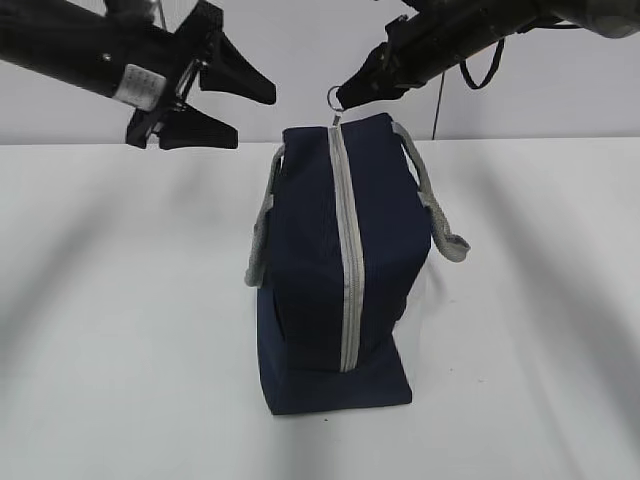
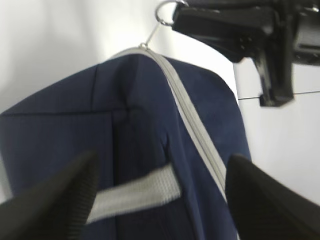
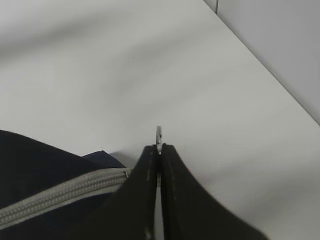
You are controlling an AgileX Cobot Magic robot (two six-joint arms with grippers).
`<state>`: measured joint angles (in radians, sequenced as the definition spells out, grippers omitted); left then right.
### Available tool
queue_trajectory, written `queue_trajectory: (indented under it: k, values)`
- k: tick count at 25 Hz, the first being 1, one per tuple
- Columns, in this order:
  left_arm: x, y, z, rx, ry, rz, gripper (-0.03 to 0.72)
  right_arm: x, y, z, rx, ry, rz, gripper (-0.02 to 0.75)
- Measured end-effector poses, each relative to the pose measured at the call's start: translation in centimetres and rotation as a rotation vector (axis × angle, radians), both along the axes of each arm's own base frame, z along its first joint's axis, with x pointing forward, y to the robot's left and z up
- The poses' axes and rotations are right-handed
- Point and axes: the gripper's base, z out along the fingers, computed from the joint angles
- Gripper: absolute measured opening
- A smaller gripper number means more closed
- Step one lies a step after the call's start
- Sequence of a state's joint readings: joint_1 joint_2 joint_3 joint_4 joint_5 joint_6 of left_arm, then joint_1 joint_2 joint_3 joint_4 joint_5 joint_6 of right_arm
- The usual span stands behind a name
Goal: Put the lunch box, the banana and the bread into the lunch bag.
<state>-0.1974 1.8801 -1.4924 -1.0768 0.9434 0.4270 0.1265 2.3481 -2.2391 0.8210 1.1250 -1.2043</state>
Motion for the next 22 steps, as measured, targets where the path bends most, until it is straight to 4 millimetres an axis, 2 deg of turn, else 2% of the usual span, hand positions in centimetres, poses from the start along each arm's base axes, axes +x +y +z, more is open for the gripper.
queue_trajectory:
  k: [5,7,12,15,18,19,22]
  values:
    - [2.5,-2.5,-1.7,-0.008,0.017,-0.026,0.522,-0.1,0.0,0.0,-0.002,0.005,0.005,-0.016]
    - [2.9,-3.4,-2.5,-0.008,0.033,-0.035,0.522,-0.1,0.0,0.0,-0.003,0.007,0.008,-0.016]
    - [3.7,-4.0,-4.3,0.004,0.056,-0.009,0.494,-0.2,0.0,0.0,-0.004,0.014,0.015,-0.016]
    - [3.9,-4.0,-4.6,0.006,0.053,0.01,0.358,-0.2,-0.1,-0.1,-0.015,0.015,0.018,-0.016]
    - [3.9,-4.0,-4.4,-0.002,0.042,0.004,0.101,-0.2,-0.1,-0.2,-0.026,0.018,0.022,-0.016]
    - [3.9,-4.1,-4.4,-0.005,0.035,-0.005,0.049,-0.2,-0.1,-0.2,-0.028,0.017,0.022,-0.016]
    - [3.8,-4.2,-4.2,-0.031,0.037,-0.02,0.012,-0.1,-0.1,-0.5,-0.029,0.022,0.022,-0.016]
